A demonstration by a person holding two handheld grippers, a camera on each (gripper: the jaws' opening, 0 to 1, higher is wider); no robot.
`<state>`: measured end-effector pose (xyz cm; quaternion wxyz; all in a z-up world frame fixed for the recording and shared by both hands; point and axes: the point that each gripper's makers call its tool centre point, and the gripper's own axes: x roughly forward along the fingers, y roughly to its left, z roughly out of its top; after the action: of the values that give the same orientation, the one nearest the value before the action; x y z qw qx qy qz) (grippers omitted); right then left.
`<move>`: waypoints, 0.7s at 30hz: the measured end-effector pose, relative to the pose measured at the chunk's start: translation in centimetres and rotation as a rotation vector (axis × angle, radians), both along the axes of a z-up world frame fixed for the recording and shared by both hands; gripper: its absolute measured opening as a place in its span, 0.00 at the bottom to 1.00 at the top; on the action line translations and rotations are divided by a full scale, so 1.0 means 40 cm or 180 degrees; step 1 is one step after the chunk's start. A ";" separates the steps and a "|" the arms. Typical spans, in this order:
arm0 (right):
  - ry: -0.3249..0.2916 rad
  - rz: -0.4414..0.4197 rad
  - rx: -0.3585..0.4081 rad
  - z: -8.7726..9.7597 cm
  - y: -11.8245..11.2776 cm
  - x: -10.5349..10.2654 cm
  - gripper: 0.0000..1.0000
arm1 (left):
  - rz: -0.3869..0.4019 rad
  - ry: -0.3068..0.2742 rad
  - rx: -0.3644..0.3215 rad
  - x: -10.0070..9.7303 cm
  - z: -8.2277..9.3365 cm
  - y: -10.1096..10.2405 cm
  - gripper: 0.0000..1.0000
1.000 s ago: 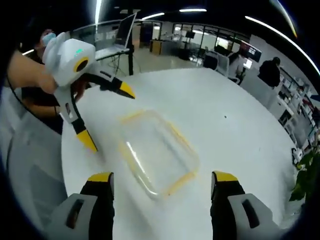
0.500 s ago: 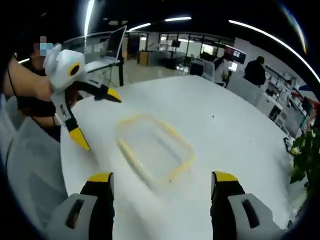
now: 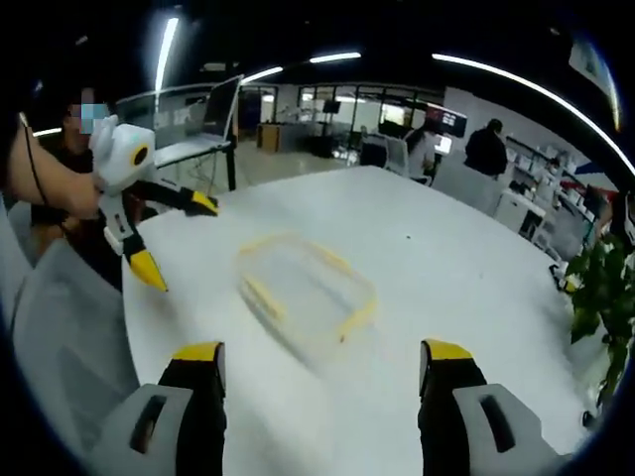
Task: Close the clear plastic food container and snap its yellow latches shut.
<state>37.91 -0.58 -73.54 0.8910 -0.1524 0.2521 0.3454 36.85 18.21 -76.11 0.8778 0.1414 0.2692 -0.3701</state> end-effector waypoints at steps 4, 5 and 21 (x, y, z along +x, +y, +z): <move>-0.0021 -0.0027 0.0006 -0.004 -0.012 -0.025 0.81 | 0.0052 0.0004 -0.0089 -0.019 0.003 0.009 0.93; -0.0020 -0.0039 0.0011 -0.006 -0.015 -0.031 0.81 | 0.0057 0.0009 -0.0097 -0.025 0.002 0.011 0.93; -0.0019 -0.0187 0.0102 -0.028 -0.064 -0.128 0.82 | 0.0029 0.0035 -0.0242 -0.103 -0.014 0.036 0.94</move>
<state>32.77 -3.13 -74.68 0.9038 -0.1317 0.2482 0.3227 32.72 19.65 -76.67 0.8828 0.1047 0.2603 -0.3768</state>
